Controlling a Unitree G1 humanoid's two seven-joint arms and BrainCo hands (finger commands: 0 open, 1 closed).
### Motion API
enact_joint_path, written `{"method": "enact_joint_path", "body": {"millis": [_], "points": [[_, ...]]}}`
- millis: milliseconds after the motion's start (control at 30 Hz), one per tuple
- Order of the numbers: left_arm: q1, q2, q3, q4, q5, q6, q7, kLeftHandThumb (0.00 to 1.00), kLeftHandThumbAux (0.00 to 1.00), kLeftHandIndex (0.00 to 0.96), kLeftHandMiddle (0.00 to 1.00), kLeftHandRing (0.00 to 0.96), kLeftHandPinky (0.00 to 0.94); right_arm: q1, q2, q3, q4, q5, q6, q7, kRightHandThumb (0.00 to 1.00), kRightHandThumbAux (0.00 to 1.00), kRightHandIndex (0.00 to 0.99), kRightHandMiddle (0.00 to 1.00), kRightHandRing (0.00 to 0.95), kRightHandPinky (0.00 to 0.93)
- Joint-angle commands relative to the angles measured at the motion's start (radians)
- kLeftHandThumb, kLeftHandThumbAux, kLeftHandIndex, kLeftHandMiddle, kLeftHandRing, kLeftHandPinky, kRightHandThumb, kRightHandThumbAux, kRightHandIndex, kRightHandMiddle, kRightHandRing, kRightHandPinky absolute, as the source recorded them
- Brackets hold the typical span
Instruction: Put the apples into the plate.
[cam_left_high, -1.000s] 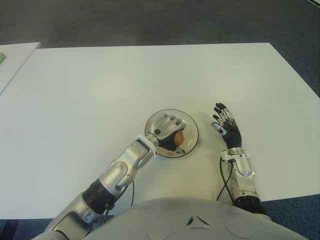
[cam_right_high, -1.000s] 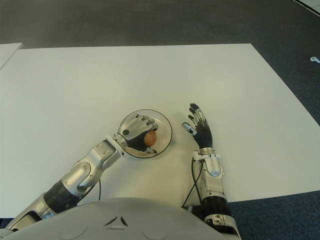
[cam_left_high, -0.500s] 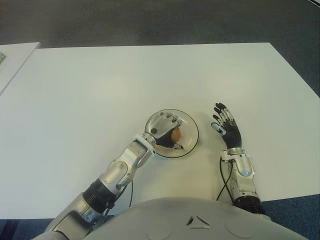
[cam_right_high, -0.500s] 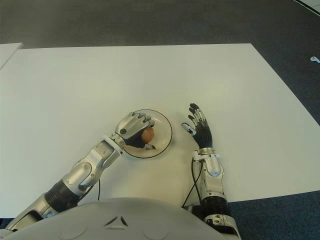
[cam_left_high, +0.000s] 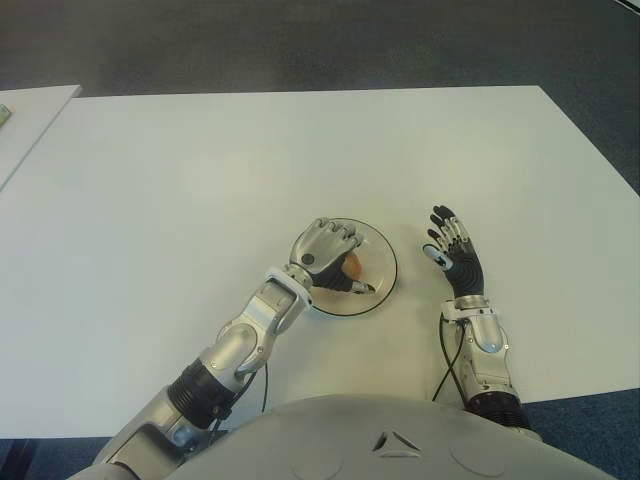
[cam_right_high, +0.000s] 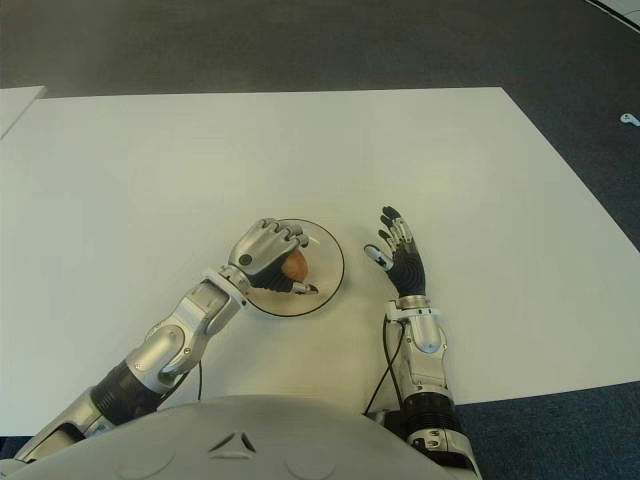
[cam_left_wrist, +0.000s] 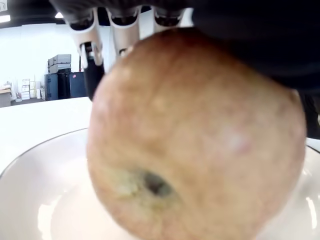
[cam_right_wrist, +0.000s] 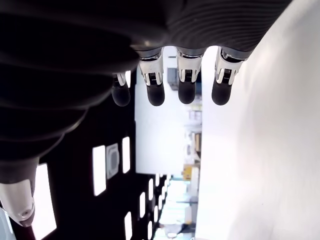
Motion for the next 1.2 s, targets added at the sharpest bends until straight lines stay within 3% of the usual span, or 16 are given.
{"method": "enact_joint_path", "body": {"millis": [33, 1200], "points": [[0.014, -0.004, 0.011, -0.001, 0.002, 0.005, 0.024, 0.072, 0.252, 0.000, 0.000, 0.000, 0.000, 0.112, 0.053, 0.027, 0.098, -0.016, 0.047, -0.014, 0.101, 0.562, 0.002, 0.000, 0.000, 0.000], [0.030, -0.011, 0.036, -0.013, -0.029, -0.004, 0.024, 0.073, 0.238, 0.000, 0.000, 0.000, 0.000, 0.104, 0.048, 0.035, 0.110, -0.011, 0.056, -0.015, 0.095, 0.545, 0.000, 0.000, 0.000, 0.000]]}}
